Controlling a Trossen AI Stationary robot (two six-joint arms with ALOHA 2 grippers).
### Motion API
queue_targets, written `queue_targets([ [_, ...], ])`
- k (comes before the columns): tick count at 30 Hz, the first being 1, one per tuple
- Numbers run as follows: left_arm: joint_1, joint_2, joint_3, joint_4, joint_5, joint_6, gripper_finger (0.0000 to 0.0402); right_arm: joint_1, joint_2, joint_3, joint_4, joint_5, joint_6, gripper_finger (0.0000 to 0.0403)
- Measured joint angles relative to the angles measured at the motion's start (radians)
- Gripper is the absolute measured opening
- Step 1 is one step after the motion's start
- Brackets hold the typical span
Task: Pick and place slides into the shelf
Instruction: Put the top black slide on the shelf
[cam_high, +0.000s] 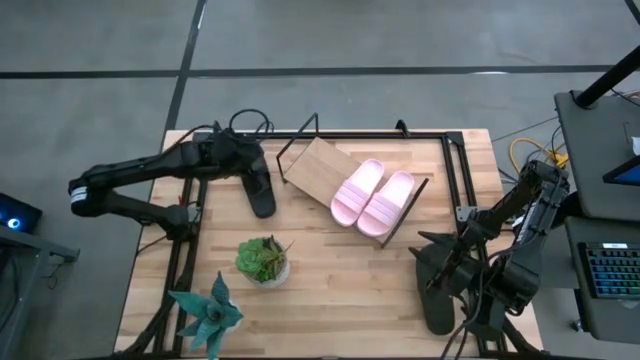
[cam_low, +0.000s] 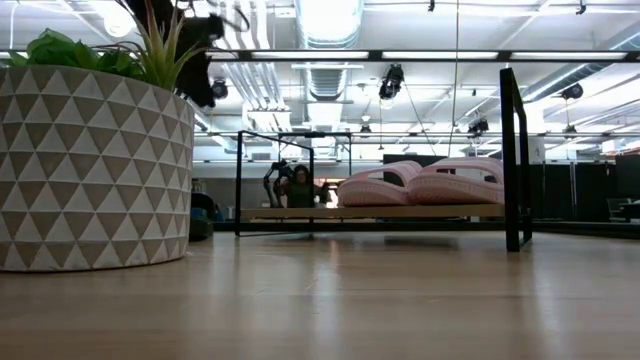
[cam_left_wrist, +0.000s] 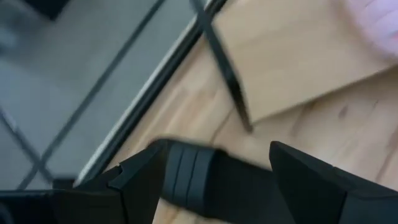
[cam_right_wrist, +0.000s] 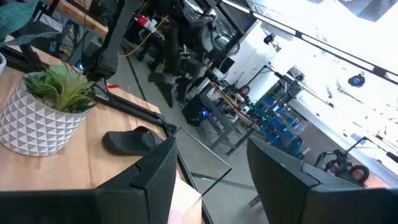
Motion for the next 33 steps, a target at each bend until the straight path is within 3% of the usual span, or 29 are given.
queue_targets([
  [13, 0.000, 0.201, -0.031, -0.167, -0.034, 0.025, 0.0267, 0.000, -0.001, -0.001, 0.000, -0.004, 0.001, 0.0187],
  [19, 0.000, 0.275, -0.065, -0.148, -0.147, 0.077, 0.0267, 0.000, -0.001, -0.001, 0.000, -0.005, 0.001, 0.0187],
  [22, 0.000, 0.272, -0.115, -0.101, -0.219, 0.128, 0.0267, 0.000, -0.001, -0.002, 0.000, -0.007, 0.001, 0.0187],
  [33, 0.007, 0.122, -0.336, 0.200, -0.216, 0.326, 0.0267, 0.000, -0.001, -0.008, -0.001, -0.008, 0.001, 0.0187],
])
